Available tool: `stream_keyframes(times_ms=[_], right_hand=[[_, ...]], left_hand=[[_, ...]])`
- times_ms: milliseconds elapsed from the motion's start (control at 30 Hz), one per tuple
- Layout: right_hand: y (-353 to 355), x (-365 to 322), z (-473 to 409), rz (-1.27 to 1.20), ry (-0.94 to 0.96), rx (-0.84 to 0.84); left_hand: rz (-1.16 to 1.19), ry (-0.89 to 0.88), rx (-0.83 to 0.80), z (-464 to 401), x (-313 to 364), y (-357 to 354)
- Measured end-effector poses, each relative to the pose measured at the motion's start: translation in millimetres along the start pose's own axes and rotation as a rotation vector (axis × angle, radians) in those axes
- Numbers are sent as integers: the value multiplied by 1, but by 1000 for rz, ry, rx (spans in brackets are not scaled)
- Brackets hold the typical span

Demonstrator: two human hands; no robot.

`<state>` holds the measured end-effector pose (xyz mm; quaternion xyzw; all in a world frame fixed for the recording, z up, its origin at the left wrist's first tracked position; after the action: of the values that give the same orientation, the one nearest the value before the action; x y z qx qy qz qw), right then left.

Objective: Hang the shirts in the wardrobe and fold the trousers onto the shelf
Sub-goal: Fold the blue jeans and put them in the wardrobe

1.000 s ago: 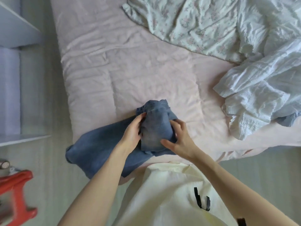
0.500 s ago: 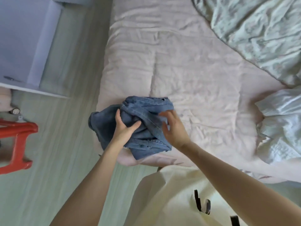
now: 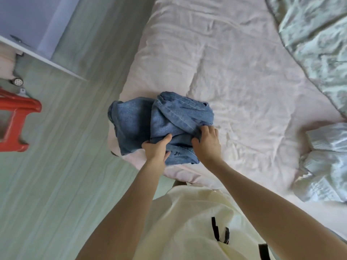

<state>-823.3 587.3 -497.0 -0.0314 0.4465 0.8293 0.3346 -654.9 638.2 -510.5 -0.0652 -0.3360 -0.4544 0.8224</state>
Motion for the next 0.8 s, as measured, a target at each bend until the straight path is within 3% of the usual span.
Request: stream_keyframes(times_ms=[133, 233, 433, 533, 667, 800], right_hand=[[24, 8, -2, -297, -32, -31], [47, 17, -2, -371, -6, -44], [86, -6, 2, -656, 11, -269], [116, -34, 8, -844, 21, -345], [169, -78, 17, -878, 150, -434], [234, -121, 39, -936, 317, -530]], left_hand=[[15, -181, 34, 4, 12, -2], [102, -283, 49, 15, 26, -1], [419, -356, -58, 34, 87, -17], [371, -504, -146, 47, 143, -21], [222, -727, -217, 76, 222, -18], [208, -994, -143, 131, 310, -1]])
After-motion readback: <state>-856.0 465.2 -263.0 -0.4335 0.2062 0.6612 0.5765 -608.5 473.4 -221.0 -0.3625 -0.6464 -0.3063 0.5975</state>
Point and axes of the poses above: each hand's wrist, its own z-axis away from the middle knuckle, its own y-axis out of the back of the hand, x = y × z, the point moved 7 cm from there along -z, towards the middle knuckle, and after that the axes turned 13 degrees about -y, right-handed, at the moved point
